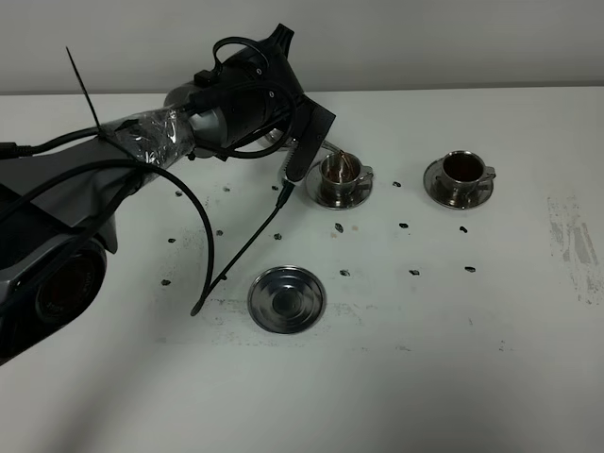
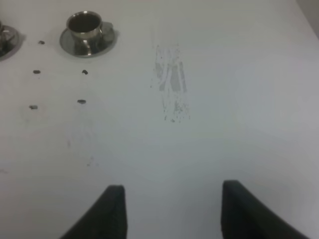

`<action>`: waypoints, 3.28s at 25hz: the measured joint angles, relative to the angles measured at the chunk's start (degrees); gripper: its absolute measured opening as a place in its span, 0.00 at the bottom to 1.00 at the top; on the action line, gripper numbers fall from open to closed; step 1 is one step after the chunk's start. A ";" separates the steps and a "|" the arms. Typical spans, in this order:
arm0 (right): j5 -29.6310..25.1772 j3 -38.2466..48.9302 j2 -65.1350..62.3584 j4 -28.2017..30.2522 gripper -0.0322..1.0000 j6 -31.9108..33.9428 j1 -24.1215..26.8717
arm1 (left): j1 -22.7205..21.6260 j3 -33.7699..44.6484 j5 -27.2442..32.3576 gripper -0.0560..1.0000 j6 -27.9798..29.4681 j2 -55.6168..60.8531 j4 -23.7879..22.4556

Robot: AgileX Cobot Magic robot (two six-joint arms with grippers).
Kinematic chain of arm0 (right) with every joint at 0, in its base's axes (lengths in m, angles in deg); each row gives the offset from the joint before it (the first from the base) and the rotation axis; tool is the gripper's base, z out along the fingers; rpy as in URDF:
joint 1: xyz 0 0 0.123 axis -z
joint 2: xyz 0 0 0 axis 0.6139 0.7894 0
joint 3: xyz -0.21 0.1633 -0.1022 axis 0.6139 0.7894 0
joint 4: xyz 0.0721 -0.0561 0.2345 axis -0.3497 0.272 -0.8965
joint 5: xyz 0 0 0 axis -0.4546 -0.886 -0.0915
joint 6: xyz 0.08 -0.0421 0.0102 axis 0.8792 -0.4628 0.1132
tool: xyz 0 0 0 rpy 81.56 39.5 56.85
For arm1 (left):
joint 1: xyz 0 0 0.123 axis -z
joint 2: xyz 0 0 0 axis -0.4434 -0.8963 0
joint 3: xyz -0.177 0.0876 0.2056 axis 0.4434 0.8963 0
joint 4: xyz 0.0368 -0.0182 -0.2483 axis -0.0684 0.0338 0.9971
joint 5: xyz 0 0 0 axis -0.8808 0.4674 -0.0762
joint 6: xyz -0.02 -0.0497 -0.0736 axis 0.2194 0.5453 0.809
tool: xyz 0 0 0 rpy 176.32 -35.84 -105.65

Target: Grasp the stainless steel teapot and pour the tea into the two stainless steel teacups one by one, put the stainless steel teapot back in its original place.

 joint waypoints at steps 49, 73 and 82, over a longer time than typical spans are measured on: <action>0.00 0.00 0.00 0.00 0.44 0.00 0.00 | 2.73 -0.09 -1.20 0.21 0.13 -1.80 -17.13; 0.00 0.00 0.00 0.00 0.44 0.00 0.00 | 2.54 -0.09 -0.64 0.21 0.78 -1.80 -10.11; 0.00 0.00 0.00 0.00 0.44 0.00 0.00 | -0.06 -0.09 1.09 0.21 1.97 -1.28 -2.22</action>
